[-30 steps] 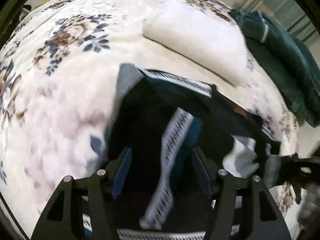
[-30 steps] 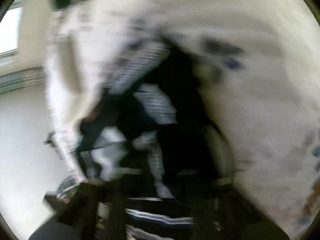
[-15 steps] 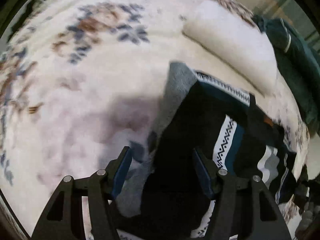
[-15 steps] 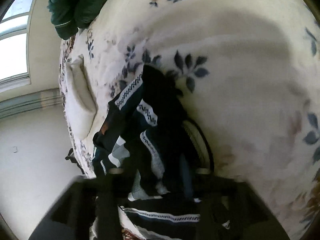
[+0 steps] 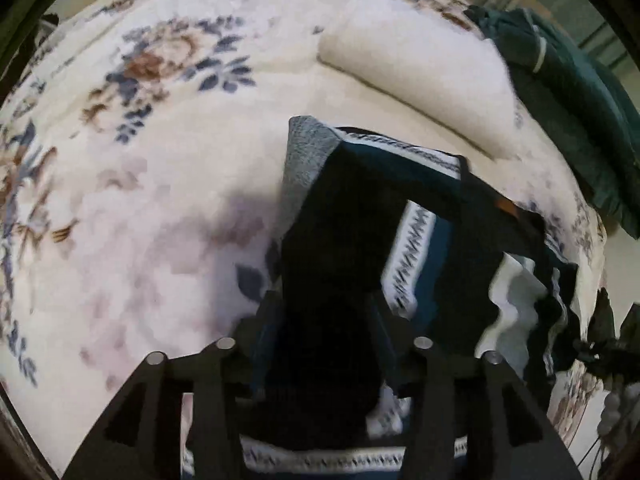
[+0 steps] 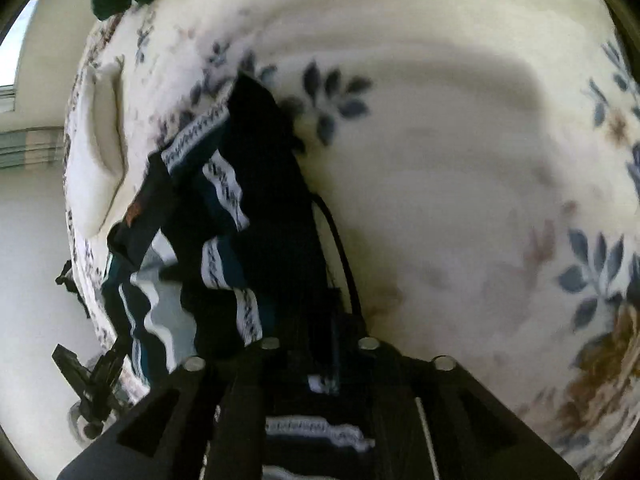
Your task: Fold small clothes
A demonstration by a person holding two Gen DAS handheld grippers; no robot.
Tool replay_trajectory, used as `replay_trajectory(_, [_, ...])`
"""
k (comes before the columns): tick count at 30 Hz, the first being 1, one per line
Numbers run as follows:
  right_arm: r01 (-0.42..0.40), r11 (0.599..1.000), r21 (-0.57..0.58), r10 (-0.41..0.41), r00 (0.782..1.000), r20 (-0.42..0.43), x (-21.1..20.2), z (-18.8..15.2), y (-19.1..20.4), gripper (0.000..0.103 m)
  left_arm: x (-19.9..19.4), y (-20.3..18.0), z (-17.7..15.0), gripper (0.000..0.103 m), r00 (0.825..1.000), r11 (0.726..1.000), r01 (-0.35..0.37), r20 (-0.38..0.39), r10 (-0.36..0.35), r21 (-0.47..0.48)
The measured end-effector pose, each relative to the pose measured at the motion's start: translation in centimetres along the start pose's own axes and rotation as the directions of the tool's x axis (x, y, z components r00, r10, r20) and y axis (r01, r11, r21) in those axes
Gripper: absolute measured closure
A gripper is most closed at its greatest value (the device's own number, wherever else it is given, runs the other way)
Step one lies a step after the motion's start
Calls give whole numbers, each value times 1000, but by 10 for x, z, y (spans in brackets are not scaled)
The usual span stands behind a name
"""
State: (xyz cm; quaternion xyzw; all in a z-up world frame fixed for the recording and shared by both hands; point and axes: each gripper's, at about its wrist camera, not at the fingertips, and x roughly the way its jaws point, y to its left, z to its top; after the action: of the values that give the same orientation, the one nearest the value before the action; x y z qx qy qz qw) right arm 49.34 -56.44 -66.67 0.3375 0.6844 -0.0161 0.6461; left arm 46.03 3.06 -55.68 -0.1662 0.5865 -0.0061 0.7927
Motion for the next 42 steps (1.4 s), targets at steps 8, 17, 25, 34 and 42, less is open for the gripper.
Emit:
replay_trajectory(8, [-42,985,-170,61,992,108,-44,-20,52,60,-7,-8,-32,42,998,998,-66,11,66,7])
replay_trajectory(17, [-12,1000,-17,11,1000,-23,55,45,46,76,45,-6,-42,34,993,991,-114,-26,116,72])
replay_trajectory(25, [-78,967,-242,67,996,-56,19,-5,85,63,60,-1,-44,0,1000,997,-26,-6,27,78])
replay_trajectory(34, [80,955,-286,-121,985,-127,58,-29,58,64,63,-17,-47,0,991,990,-128,51,125,51])
replay_trajectory(42, [-111,967,-231,93,992,-84,-38,-33,32,52,-23,-43,-74,0,976,984,-178,132,174,15])
